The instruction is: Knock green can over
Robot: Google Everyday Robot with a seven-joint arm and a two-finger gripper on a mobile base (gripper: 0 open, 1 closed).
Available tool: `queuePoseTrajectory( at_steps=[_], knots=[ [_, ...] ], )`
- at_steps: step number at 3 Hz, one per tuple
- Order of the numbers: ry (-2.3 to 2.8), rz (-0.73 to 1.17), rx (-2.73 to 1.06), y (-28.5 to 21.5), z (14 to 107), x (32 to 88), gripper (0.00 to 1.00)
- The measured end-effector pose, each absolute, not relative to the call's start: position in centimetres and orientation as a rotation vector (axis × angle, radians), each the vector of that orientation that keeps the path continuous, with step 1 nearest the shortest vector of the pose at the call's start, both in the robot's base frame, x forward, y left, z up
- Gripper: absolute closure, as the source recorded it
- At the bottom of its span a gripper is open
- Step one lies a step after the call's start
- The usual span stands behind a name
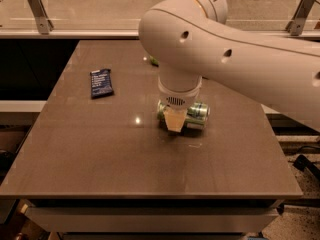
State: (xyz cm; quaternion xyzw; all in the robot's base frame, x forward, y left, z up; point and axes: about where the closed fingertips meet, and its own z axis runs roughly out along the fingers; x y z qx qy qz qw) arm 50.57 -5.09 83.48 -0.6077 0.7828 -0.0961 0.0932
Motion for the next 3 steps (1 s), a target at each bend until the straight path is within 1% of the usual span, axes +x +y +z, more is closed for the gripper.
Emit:
queuePoseTrajectory(
  at_steps=[1, 2, 3],
  knots=[
    [2.322, -0.288, -1.801, -5.12, 83.61, 50.52, 0.12],
    [2.32, -0.29, -1.8, -5.15, 83.74, 50.47, 0.0],
    [2.32, -0.291, -1.799, -5.15, 83.74, 50.46, 0.0]
  ],
)
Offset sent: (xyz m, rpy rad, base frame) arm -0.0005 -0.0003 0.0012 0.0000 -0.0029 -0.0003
